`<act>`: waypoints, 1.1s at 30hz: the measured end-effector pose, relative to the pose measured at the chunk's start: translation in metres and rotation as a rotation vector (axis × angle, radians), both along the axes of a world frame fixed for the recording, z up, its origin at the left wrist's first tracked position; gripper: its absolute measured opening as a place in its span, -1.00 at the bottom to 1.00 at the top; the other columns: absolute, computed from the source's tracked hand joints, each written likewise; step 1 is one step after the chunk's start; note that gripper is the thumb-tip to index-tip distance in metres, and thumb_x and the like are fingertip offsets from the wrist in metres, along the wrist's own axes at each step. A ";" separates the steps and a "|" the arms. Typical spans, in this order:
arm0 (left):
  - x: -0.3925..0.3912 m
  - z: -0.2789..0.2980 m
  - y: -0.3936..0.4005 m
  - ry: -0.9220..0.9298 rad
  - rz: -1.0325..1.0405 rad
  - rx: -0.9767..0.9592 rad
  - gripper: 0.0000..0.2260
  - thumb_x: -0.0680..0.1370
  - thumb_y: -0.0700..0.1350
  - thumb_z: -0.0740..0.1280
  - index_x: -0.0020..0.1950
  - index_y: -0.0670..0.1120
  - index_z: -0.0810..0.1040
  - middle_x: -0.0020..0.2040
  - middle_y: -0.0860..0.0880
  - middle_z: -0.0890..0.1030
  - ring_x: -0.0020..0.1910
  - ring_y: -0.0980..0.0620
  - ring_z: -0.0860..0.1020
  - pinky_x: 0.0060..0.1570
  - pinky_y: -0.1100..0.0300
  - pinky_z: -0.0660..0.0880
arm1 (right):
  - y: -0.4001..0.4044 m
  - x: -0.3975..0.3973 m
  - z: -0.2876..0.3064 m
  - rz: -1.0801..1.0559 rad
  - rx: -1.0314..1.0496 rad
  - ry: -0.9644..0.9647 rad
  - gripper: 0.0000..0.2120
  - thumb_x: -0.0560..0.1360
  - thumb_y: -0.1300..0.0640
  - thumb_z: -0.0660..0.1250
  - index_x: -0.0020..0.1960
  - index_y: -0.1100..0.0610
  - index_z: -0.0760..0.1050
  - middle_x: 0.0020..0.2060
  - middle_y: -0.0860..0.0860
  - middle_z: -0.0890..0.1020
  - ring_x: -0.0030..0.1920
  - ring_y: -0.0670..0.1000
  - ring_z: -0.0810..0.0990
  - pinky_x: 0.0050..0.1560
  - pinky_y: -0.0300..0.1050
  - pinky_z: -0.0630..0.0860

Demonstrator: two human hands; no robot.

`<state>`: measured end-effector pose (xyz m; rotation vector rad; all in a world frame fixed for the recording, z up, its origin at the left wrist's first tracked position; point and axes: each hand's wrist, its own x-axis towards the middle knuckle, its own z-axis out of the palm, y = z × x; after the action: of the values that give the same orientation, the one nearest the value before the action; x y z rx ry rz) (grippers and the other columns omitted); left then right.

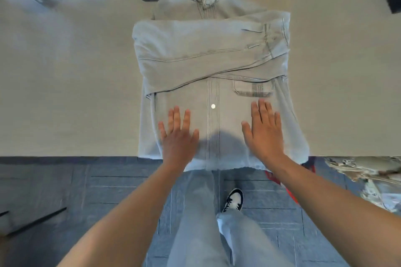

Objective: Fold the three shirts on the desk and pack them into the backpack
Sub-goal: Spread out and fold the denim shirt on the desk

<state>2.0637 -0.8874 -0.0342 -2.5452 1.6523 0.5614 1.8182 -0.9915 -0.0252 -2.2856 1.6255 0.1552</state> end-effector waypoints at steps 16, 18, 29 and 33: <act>0.008 0.039 0.134 0.260 0.374 -0.058 -0.49 0.65 0.22 0.27 0.59 0.14 0.36 0.66 -0.30 -0.01 0.66 -0.27 -0.01 0.57 -0.31 0.11 | 0.106 -0.129 0.010 -0.344 -0.035 -0.237 -0.67 0.62 -0.06 0.34 0.36 -0.02 0.55 0.55 0.21 0.21 0.53 0.29 0.23 0.55 0.22 0.23; 0.024 0.037 0.129 0.284 0.392 -0.063 -0.57 0.65 0.18 0.29 0.52 0.14 0.45 0.65 -0.30 0.05 0.66 -0.24 0.00 0.58 -0.32 0.05 | 0.092 -0.131 0.008 -0.356 0.010 -0.269 -0.69 0.64 -0.08 0.32 0.36 -0.06 0.54 0.59 0.23 0.17 0.58 0.28 0.17 0.59 0.22 0.15; 0.028 0.040 0.122 0.377 0.454 -0.152 -0.80 0.55 0.04 0.33 0.14 0.21 0.64 0.25 -0.03 0.41 0.19 -0.14 0.55 0.38 -0.22 0.38 | 0.103 -0.114 0.013 -0.403 0.019 -0.253 -0.64 0.64 -0.19 0.25 0.38 -0.14 0.59 0.15 0.08 0.46 0.14 0.22 0.53 0.30 0.13 0.43; 0.019 0.047 0.129 0.524 0.527 -0.131 -0.82 0.54 0.00 0.32 0.05 0.27 0.62 0.21 -0.03 0.45 0.09 -0.12 0.59 0.34 -0.22 0.44 | 0.112 -0.115 0.017 -0.424 0.138 -0.353 -0.65 0.64 -0.14 0.28 0.40 -0.16 0.54 0.21 0.05 0.53 0.19 0.13 0.57 0.17 0.03 0.47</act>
<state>2.0829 -0.7585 0.0127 -3.1350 1.1104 1.2865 1.7028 -0.8794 -0.0078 -1.7031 1.7913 -0.2183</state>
